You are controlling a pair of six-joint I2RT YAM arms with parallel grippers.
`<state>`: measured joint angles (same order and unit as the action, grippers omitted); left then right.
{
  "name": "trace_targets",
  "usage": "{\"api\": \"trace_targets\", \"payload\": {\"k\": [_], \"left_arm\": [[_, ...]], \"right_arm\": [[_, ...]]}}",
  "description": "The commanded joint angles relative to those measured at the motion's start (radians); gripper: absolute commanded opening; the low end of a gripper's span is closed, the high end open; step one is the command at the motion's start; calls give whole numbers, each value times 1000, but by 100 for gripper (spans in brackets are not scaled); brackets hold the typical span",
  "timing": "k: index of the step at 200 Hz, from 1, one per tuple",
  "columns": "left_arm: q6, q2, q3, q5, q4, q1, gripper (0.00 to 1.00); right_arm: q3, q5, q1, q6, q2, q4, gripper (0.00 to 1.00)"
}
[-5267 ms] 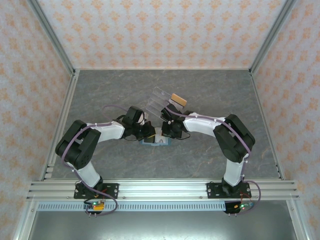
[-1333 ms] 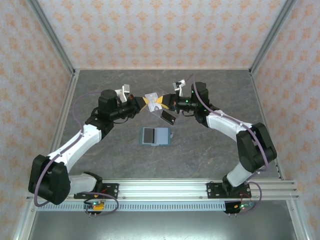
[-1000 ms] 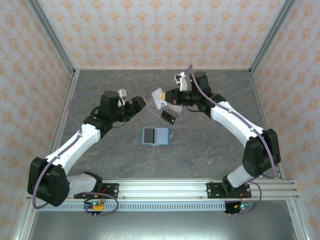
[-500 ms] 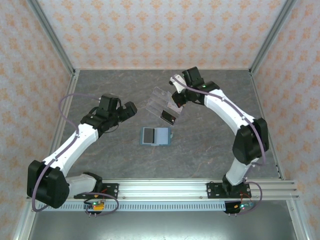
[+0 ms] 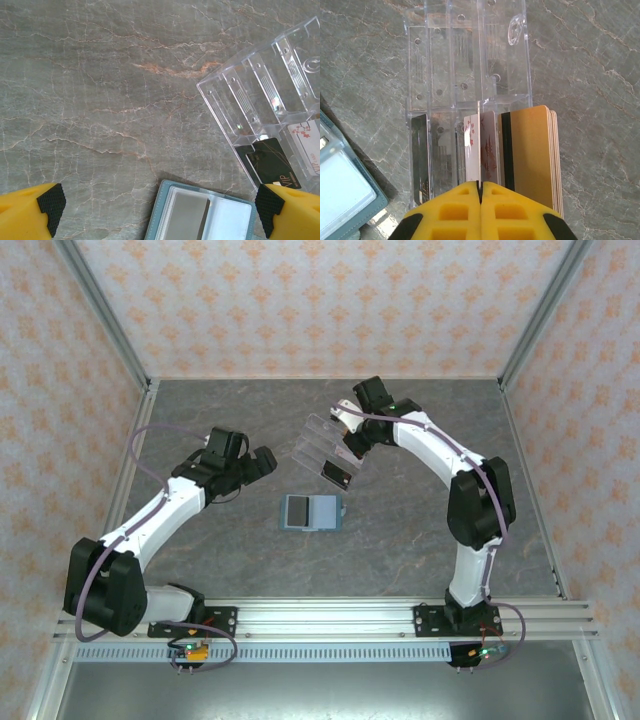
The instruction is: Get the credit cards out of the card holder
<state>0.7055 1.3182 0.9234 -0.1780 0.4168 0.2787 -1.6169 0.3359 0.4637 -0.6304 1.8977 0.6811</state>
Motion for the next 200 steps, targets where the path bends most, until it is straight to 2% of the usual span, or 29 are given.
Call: {"api": "trace_targets", "payload": {"k": [1,26,49,61,82,120,131,165,186,200], "left_arm": [[-14,2,19,18,26,-10,100],[-17,3,16,7,27,-10,100],[-20,6,12,-6,24,-9,100],[-19,4,9,-10,22,-10,100],[-21,4,9,-14,21,-9,100],[-20,1,11,-18,20,-9,100],[-20,2,11,-18,21,-10,100],[-5,9,10,-38,19,-10,100],[5,21,11,-62,20,-10,100],[8,28,8,-78,20,-9,100]], "right_arm": [[-20,-30,-4,-23,7,2,0],[-11,-52,-5,-26,12,-11,0],[-14,-48,-4,-23,18,-11,5],[-14,-47,-5,-18,18,-15,9],[-28,-54,-5,18,15,-7,23],[-42,-32,-5,79,-45,8,30],[-36,-25,-5,107,-78,10,36],[31,-7,23,277,-181,-22,49],[63,-68,56,465,-219,-19,55],[88,-63,78,587,-243,-15,58]]}}
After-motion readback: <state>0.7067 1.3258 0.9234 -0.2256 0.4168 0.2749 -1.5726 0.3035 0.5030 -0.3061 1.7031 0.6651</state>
